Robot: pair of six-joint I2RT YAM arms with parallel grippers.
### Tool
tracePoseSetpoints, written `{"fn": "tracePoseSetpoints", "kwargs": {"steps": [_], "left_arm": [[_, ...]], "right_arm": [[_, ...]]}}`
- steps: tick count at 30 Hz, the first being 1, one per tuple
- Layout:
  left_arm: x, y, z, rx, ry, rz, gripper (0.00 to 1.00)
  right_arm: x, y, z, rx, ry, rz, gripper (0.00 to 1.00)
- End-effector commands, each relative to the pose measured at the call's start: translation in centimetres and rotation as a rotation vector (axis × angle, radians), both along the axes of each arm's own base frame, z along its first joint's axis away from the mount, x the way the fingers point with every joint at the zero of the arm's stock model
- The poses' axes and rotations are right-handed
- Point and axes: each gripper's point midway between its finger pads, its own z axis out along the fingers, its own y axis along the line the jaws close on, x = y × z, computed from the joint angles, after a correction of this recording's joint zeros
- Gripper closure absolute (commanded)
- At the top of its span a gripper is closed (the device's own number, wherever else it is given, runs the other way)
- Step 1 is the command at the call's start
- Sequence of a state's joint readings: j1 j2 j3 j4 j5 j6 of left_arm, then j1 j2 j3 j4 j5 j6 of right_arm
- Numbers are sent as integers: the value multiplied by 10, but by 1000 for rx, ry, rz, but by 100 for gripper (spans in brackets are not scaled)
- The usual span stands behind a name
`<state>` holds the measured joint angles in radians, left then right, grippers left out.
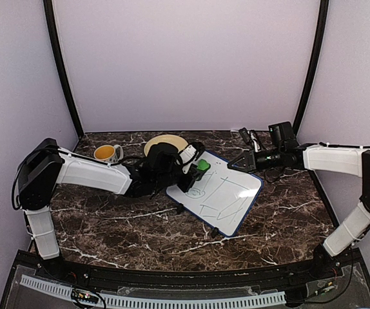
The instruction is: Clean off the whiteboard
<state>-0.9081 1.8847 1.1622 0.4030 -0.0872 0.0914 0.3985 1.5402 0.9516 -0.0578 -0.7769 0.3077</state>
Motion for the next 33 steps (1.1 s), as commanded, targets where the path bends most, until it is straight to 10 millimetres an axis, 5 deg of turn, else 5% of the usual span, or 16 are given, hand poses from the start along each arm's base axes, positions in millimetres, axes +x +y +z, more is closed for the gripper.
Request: {"fn": "tracePoseSetpoints", "kwargs": {"steps": [1, 5, 11, 19, 25, 33], "left_arm": [[-36, -27, -17, 54, -5, -142, 100], [-47, -34, -18, 44, -8, -176, 100], [-30, -20, -25, 74, -7, -81, 100], [15, 22, -16, 25, 43, 114, 100], [26, 55, -26, 31, 70, 199, 100], [7, 56, -43, 54, 97, 119, 100]], "right_arm": [[-12, 5, -9, -34, 9, 46, 100], [-12, 5, -10, -35, 13, 45, 100], [-12, 6, -12, -32, 15, 49, 100], [-11, 6, -13, -40, 13, 58, 100], [-13, 4, -13, -49, 8, 58, 100], [-13, 4, -13, -53, 3, 56, 100]]}}
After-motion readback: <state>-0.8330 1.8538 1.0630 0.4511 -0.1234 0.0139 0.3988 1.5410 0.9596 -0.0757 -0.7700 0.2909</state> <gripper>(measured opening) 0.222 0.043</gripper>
